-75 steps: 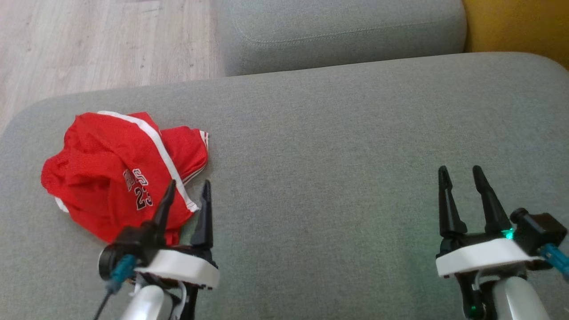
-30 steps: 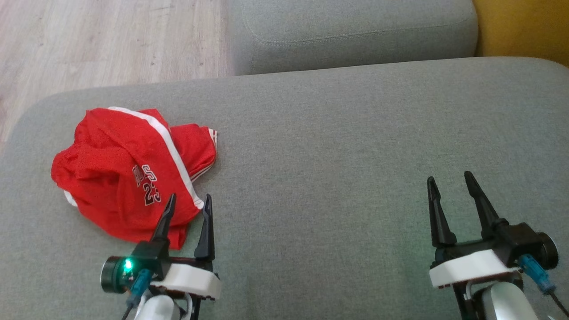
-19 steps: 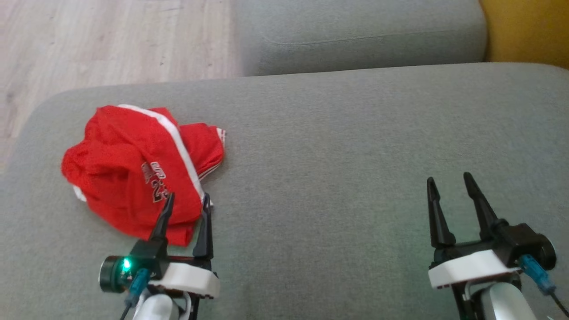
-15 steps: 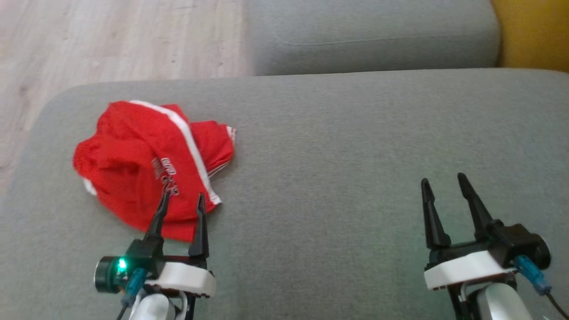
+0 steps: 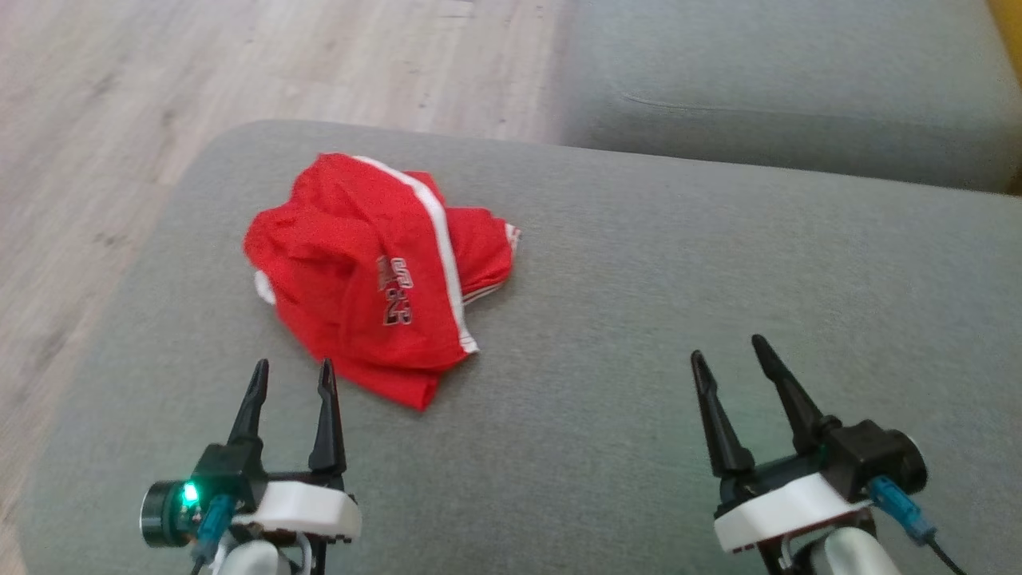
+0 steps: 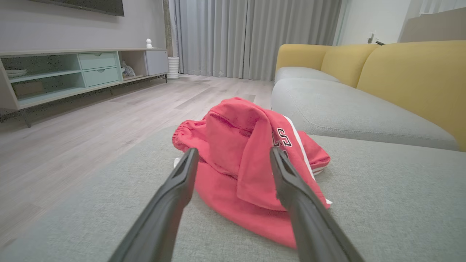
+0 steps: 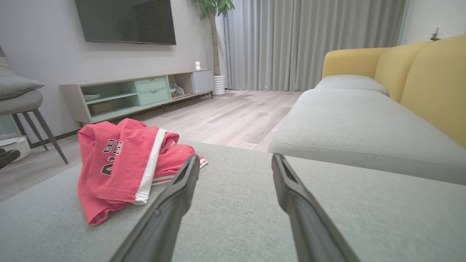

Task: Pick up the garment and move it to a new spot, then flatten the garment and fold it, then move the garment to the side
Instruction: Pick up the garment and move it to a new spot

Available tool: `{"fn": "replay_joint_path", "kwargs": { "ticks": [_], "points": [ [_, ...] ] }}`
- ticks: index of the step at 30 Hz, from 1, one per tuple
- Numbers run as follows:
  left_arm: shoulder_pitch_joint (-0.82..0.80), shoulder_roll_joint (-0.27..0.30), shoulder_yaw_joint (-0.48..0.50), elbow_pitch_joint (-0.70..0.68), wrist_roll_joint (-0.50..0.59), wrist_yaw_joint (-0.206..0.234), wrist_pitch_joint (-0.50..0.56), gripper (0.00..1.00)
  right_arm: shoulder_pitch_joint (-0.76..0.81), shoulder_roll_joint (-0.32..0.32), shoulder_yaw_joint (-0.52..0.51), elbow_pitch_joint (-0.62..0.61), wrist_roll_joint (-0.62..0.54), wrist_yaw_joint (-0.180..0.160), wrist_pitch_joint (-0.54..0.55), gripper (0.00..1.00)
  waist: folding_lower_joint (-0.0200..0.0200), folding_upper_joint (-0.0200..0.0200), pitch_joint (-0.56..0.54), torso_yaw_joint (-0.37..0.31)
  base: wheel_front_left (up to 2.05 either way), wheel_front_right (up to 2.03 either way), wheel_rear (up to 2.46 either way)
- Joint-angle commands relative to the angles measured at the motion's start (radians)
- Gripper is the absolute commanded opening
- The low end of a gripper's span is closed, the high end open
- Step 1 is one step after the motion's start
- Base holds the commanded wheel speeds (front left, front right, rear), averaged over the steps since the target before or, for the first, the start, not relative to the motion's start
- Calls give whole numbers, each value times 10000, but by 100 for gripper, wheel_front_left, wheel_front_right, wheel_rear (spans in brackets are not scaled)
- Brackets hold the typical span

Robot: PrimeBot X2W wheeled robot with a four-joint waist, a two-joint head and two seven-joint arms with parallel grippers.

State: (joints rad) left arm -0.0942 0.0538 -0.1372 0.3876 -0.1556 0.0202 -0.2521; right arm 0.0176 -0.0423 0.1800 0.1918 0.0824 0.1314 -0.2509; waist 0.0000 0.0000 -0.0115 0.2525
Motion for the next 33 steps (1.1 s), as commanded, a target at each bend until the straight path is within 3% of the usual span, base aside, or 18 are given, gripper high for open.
{"fn": "replay_joint_path", "kwargs": {
  "ticks": [1,10,21,29,33],
  "points": [
    [-284,37,332,-290,87,-26,-97,100,-151,-79,311,-284,67,-7,-109,100,0,0,-73,292,0,0,0],
    [-189,-4,309,-340,108,-72,-97,100,-152,-79,596,-204,119,-7,-109,100,0,0,-120,1012,0,0,0],
    [-256,-19,381,-325,143,-101,-97,100,-279,-79,825,-182,76,-7,-109,100,0,0,-40,902,0,0,0],
    [-2397,589,24,59,657,-796,-57,100,-708,-79,774,-337,-266,-7,-109,100,0,0,982,173,0,0,0],
    [-4022,921,-291,815,578,-1219,916,100,-914,-79,696,-343,-361,-7,-109,100,0,0,1500,-145,0,0,0]
  ]
}}
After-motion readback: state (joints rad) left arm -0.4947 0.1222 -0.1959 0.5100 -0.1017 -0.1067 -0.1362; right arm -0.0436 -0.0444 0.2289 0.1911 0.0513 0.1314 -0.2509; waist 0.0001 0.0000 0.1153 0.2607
